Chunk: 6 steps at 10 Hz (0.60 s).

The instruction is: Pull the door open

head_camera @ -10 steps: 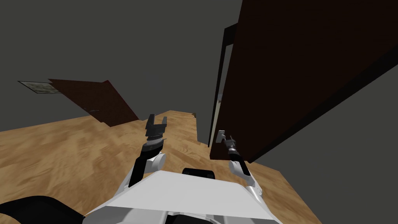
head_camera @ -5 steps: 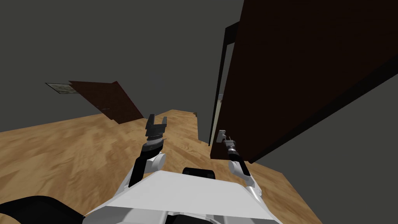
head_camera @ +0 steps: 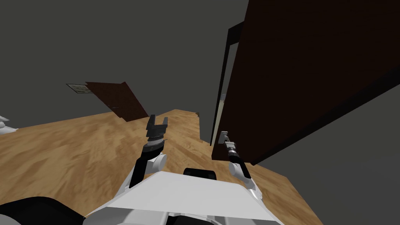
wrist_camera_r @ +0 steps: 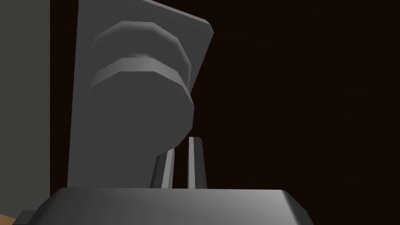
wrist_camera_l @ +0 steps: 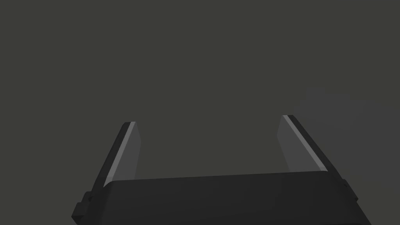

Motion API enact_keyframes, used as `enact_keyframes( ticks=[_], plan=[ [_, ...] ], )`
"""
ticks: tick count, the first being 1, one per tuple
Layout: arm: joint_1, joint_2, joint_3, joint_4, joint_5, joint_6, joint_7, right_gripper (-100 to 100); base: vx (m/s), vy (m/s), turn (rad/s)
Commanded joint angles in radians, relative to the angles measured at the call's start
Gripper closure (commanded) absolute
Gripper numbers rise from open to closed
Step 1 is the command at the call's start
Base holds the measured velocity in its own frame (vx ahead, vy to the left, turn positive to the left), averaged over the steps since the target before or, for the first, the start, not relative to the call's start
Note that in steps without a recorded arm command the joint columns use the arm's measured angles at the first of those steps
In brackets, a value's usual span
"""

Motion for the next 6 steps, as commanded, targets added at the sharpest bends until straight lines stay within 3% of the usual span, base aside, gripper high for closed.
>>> enact_keyframes(
  ticks=[1,2,6],
  plan=[
    [-0.006,0.007,0.02,-0.03,-0.024,0.005,-0.039,-100,-0.06,-0.018,0.078],
    [-0.006,0.007,0.02,-0.03,-0.024,0.005,-0.039,-100,-0.048,-0.017,0.029],
    [0.004,0.005,0.04,-0.039,-0.095,0.007,-0.142,-100,-0.083,-0.045,0.068]
  ],
)
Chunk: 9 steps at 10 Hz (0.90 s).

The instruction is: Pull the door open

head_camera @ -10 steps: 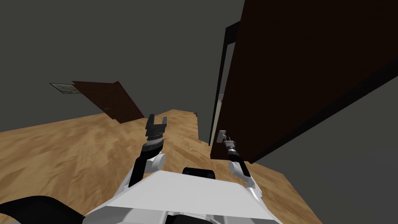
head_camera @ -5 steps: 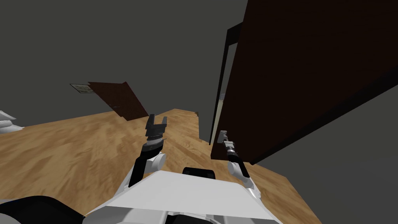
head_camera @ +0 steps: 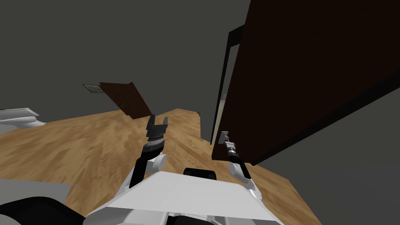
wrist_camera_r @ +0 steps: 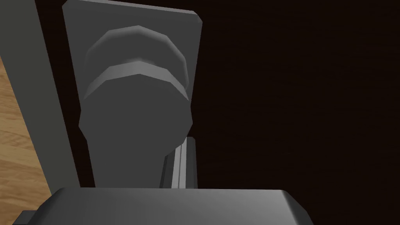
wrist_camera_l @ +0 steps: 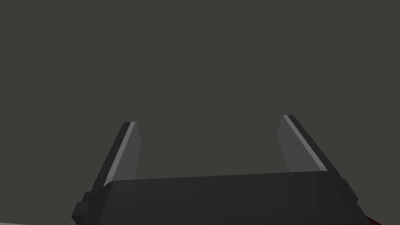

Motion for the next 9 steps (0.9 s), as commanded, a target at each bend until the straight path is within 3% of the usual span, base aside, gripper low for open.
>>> enact_keyframes(
  ticks=[1,2,3,4,5,8,9],
  plan=[
    [0.002,0.009,0.022,-0.029,-0.017,0.0,-0.031,-100,-0.08,-0.037,0.041],
    [0.003,0.009,0.025,-0.03,-0.027,0.0,-0.045,-100,-0.064,-0.032,0.071],
    [0.01,0.002,0.007,-0.008,-0.024,0.003,-0.032,-100,-0.022,-0.042,-0.025],
    [0.013,-0.011,-0.01,-0.017,-0.039,0.036,-0.041,-100,0.025,0.002,-0.112],
    [0.013,-0.014,-0.014,-0.023,-0.043,0.048,-0.042,-100,0.024,0.028,-0.088],
    [0.01,-0.036,-0.042,-0.061,-0.069,0.121,-0.048,-100,0.045,0.059,-0.058],
    [0.022,-0.03,-0.058,-0.046,-0.067,0.122,-0.037,-100,0.036,0.007,-0.059]
  ],
)
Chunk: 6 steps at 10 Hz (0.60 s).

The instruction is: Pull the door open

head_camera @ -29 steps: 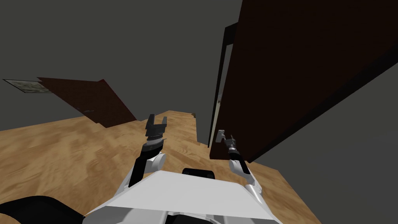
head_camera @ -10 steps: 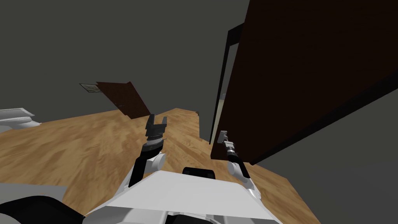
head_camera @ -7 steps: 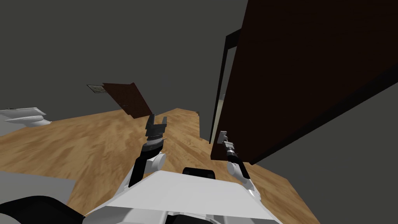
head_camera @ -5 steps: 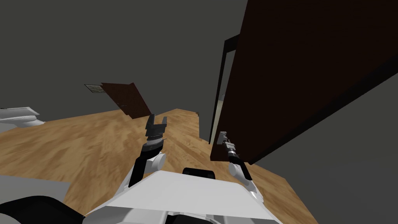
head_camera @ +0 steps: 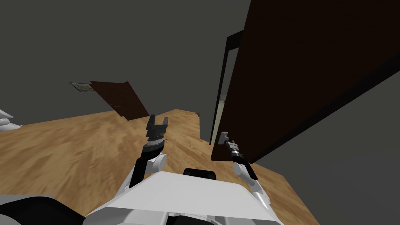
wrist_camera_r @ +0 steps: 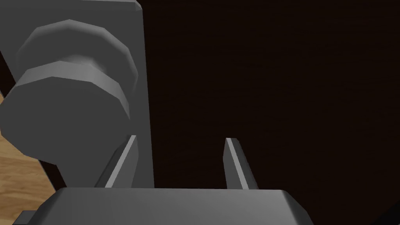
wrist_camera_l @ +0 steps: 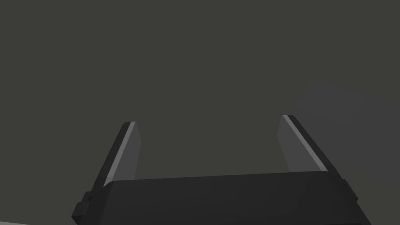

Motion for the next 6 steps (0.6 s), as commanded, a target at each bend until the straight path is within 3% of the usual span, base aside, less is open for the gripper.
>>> enact_keyframes(
  ticks=[1,6],
  plan=[
    [-0.003,0.003,0.007,-0.003,0.002,-0.006,0.0,100,0.006,-0.022,0.027],
    [-0.003,0.003,0.007,-0.003,0.002,-0.006,0.0,100,-0.008,0.0,0.002]
  ],
)
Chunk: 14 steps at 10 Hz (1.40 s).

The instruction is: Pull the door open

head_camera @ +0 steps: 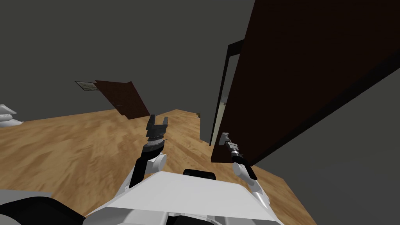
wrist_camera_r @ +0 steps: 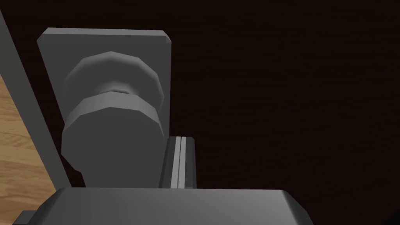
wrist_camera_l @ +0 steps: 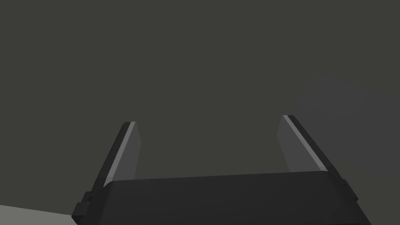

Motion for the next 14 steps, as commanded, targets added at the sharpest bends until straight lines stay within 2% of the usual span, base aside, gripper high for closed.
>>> enact_keyframes(
  ticks=[1,5,14],
  plan=[
    [0.001,-0.007,0.024,-0.002,0.002,-0.022,-0.011,-100,-0.116,-0.035,0.116],
    [0.003,-0.017,0.06,-0.004,0.006,-0.057,-0.028,-100,-0.158,-0.078,0.122],
    [0.007,-0.037,0.131,-0.011,0.013,-0.123,-0.062,-100,-0.099,-0.054,0.077]
  ],
)
